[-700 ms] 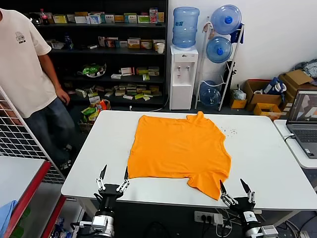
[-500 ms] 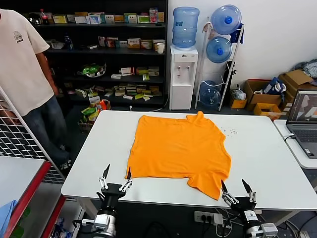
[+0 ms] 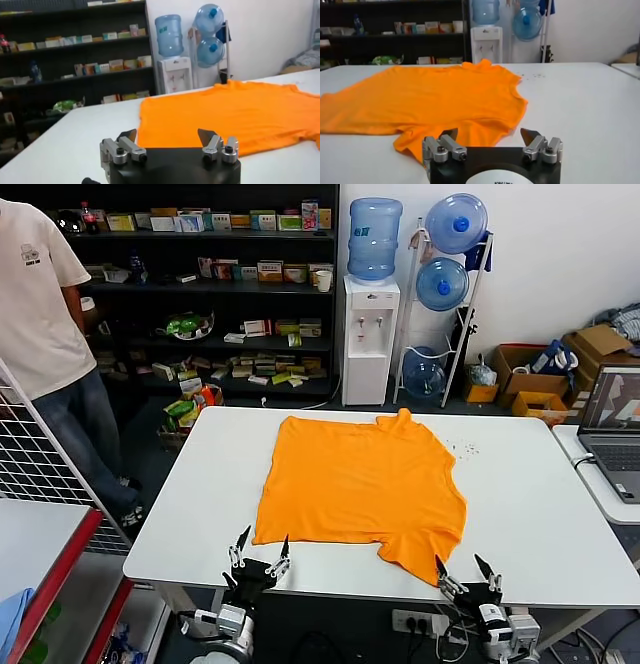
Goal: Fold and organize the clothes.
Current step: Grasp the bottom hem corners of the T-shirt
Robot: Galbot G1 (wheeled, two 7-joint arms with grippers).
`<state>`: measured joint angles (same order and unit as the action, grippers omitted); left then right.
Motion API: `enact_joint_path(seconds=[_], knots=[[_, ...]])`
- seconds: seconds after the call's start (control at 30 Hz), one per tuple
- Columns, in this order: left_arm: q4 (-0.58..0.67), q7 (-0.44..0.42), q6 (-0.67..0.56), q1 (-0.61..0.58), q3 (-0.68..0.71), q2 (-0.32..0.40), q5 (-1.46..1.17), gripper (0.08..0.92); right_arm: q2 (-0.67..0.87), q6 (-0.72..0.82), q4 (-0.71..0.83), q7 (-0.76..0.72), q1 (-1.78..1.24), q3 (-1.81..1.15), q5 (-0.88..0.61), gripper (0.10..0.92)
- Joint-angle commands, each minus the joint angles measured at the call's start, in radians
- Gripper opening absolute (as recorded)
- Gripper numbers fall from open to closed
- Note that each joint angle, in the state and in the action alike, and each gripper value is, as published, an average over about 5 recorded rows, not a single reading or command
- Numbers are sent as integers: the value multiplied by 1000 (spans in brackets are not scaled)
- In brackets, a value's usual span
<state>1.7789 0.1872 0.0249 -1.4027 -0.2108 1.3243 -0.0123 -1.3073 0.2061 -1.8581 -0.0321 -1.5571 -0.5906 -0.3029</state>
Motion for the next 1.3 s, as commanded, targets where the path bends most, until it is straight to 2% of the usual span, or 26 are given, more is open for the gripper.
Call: enact_joint_path(seconds=[0.03,0.2,0.4,0.5,1.0,1.07,1.17,1.3], knots=[[-120,63,96,105,43,-31,-77,823,1,68,16,10,34,17,-3,823],[-145,81,128,121,41,-30,-110,823,-3,76,43,14,59,30,8,801],[-170,91,136,133,38,-28,-132,788,-6,78,67,20,78,36,9,686],[-174,93,137,133,39,-27,-131,724,-7,77,75,22,84,38,8,599],[-146,86,101,103,37,-29,-97,294,-12,58,75,42,85,42,9,167],[-134,85,97,98,37,-31,-89,233,-11,50,61,40,77,42,9,133],[-117,85,95,92,35,-41,-84,148,-7,36,30,36,55,42,17,125],[-84,87,93,79,31,-64,-87,99,-1,16,-26,33,7,39,46,125]])
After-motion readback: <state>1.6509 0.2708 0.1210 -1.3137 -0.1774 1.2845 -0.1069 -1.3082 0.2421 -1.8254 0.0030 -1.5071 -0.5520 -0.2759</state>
